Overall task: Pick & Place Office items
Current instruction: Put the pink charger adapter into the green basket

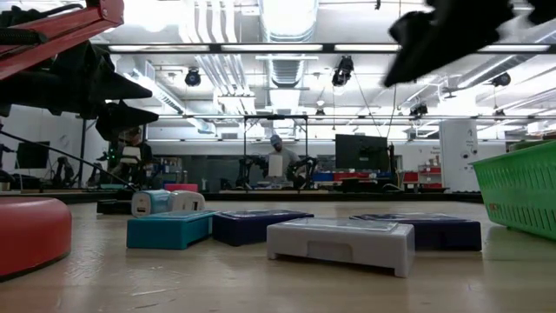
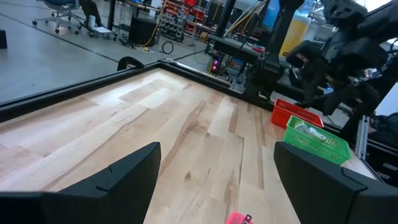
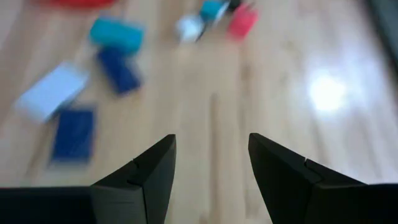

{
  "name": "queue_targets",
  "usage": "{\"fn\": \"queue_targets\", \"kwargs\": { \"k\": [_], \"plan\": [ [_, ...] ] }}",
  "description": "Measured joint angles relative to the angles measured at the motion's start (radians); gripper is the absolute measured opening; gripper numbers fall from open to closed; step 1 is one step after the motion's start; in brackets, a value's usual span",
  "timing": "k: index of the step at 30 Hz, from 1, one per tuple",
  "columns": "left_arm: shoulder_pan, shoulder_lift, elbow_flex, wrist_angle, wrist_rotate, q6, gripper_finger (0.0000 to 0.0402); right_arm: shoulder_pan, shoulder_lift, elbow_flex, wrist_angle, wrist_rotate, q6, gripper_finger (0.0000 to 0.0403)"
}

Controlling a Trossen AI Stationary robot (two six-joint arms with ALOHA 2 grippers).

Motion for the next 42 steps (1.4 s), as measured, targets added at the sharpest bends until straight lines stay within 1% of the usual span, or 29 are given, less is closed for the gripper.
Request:
{"fn": "queue_targets", "kwargs": {
  "k": [4,9,14,15,17,19,22,24,29,34,39,42],
  "plan": [
    [0.000,0.000,0.000,0.000,0.000,0.000,0.0320,-0.046,0.040,-0.115,0.334,0.100,-0.035,0.0201],
    [0.000,0.000,0.000,0.000,0.000,0.000,0.0320,-0.096,0.135,-0.300,0.866,0.162,-0.095,0.0201],
    [0.000,0.000,0.000,0.000,0.000,0.000,0.0320,-0.170,0.304,-0.437,1.404,0.194,-0.182,0.0201],
    [0.000,0.000,0.000,0.000,0.000,0.000,0.0320,-0.187,0.343,-0.452,1.492,0.195,-0.203,0.0201],
    [0.000,0.000,0.000,0.000,0.000,0.000,0.0320,-0.223,0.420,-0.472,1.608,0.179,-0.239,0.0201],
    [0.000,0.000,0.000,0.000,0.000,0.000,0.0320,-0.262,0.490,-0.480,1.677,0.112,-0.248,0.0201],
    [0.000,0.000,0.000,0.000,0.000,0.000,0.0320,-0.317,0.580,-0.479,1.729,-0.033,-0.231,0.0201],
    [0.000,0.000,0.000,0.000,0.000,0.000,0.0320,-0.347,0.634,-0.465,1.753,-0.094,-0.218,0.0201],
    [0.000,0.000,0.000,0.000,0.000,0.000,0.0320,-0.390,0.735,-0.410,1.845,-0.147,-0.214,0.0201],
    [0.000,0.000,0.000,0.000,0.000,0.000,0.0320,-0.410,0.791,-0.332,1.852,-0.211,-0.214,0.0201],
    [0.000,0.000,0.000,0.000,0.000,0.000,0.0320,-0.413,0.809,-0.269,1.840,-0.233,-0.238,0.0201],
    [0.000,0.000,0.000,0.000,0.000,0.000,0.0320,-0.414,0.804,-0.222,1.744,-0.236,-0.241,0.0201]
  ]
}}
